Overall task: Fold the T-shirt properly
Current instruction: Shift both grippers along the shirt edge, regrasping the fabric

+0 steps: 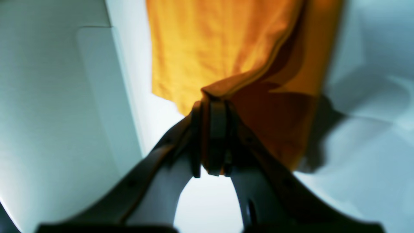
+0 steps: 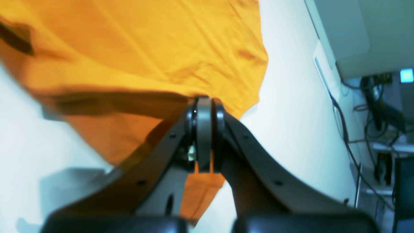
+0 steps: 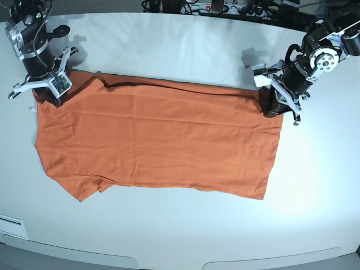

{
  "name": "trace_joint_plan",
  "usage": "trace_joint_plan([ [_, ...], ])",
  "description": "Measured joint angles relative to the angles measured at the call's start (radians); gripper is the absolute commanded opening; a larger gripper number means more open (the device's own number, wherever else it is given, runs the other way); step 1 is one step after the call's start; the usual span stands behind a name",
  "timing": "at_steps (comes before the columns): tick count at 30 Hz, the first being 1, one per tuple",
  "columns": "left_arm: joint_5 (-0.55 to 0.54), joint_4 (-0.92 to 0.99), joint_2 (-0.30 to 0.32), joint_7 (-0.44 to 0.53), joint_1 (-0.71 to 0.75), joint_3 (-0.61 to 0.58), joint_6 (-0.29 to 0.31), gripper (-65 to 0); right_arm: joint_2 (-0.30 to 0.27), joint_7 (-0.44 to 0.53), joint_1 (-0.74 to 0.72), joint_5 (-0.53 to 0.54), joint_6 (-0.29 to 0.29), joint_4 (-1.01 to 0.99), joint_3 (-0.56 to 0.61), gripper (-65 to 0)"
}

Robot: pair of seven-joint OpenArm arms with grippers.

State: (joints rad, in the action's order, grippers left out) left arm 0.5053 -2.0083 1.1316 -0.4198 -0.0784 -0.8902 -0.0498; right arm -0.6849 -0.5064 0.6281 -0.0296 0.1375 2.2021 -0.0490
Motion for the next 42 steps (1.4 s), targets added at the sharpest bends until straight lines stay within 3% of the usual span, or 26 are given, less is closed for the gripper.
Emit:
trace_joint_plan([
  [4, 0.0, 0.0, -0.005, 0.004, -0.022, 0.0, -0.001, -65.0, 0.004, -0.002, -0.063, 0.047, 0.058, -0.072, 0.0, -65.0],
  [12, -0.046, 0.071, -0.036, 0.034, -0.072, 0.0, 0.001, -65.0, 0.006, -0.002, -0.103, 0.083, 0.089, -0.097, 0.0, -65.0],
  [21, -0.053, 0.132, -0.119, 0.056, -0.089, 0.0, -0.002, -65.0, 0.006, 0.021, -0.115, 0.089, 0.076, -0.169, 0.0, -65.0],
  [24, -0.052, 0.132, -0.131, 0.038, -0.089, 0.0, -0.052, -65.0, 0.006, 0.021, -0.138, 0.09, 0.077, -0.187, 0.0, -65.0],
  [29, -0.053, 0.133, -0.134, 0.033, -0.105, 0.0, -0.063, -65.0, 0.006, 0.021, -0.168, 0.117, 0.106, -0.187, 0.0, -65.0],
  [37, -0.053, 0.172, -0.134, 0.027, -0.121, 0.0, -0.063, -65.0, 0.006, 0.022, -0.174, 0.135, 0.106, -0.187, 0.0, -65.0],
  [42, -0.053, 0.198, -0.134, 0.026, -0.146, 0.0, -0.112, -65.0, 0.006, 0.021, -0.174, 0.135, 0.086, -0.187, 0.0, -65.0],
])
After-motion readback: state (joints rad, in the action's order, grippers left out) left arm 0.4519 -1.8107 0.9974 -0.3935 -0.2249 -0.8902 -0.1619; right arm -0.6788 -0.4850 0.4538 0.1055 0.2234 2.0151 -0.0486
